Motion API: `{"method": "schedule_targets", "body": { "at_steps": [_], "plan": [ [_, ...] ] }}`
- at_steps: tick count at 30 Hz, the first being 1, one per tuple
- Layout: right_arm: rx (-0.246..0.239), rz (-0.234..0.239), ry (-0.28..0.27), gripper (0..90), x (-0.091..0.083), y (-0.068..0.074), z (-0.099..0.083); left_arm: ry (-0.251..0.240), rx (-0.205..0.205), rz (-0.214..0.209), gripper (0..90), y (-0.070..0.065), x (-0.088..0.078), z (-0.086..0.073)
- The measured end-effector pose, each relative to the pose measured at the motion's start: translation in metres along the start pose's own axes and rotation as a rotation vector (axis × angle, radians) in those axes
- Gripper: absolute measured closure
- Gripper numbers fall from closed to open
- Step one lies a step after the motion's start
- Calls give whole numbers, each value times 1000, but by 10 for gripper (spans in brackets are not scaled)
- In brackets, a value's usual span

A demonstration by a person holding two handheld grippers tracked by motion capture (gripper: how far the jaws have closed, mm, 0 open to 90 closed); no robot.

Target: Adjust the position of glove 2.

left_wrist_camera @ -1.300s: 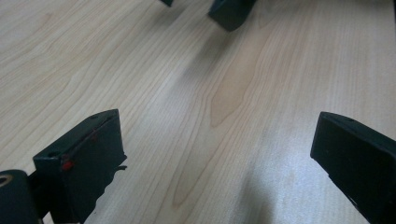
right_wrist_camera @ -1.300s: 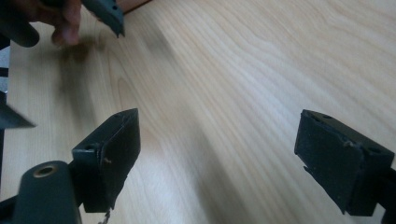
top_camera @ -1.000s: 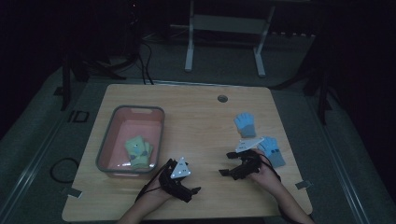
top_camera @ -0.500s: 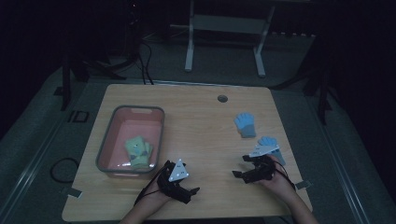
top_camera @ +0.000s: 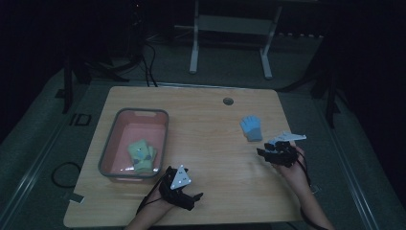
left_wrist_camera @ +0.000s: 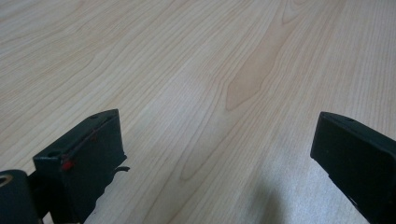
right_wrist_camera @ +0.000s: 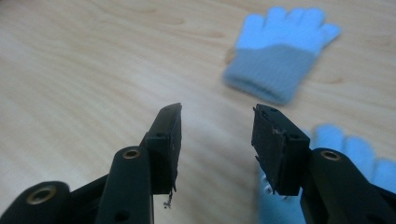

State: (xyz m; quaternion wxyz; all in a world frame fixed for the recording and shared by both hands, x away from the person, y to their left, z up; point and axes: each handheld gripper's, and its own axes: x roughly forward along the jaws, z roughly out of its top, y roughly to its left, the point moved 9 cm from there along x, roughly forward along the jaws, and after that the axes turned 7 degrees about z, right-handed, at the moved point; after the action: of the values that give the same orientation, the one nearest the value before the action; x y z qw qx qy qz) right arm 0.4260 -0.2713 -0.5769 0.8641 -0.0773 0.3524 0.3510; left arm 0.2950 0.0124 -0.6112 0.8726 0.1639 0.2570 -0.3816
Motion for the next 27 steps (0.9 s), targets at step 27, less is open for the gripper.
{"method": "schedule_targets", "body": {
  "at_steps": [27],
  "plan": [
    [-12,-90,48,545,44,-41,63,-39,-4,19,28,-2,-3,-1]
  ]
}}
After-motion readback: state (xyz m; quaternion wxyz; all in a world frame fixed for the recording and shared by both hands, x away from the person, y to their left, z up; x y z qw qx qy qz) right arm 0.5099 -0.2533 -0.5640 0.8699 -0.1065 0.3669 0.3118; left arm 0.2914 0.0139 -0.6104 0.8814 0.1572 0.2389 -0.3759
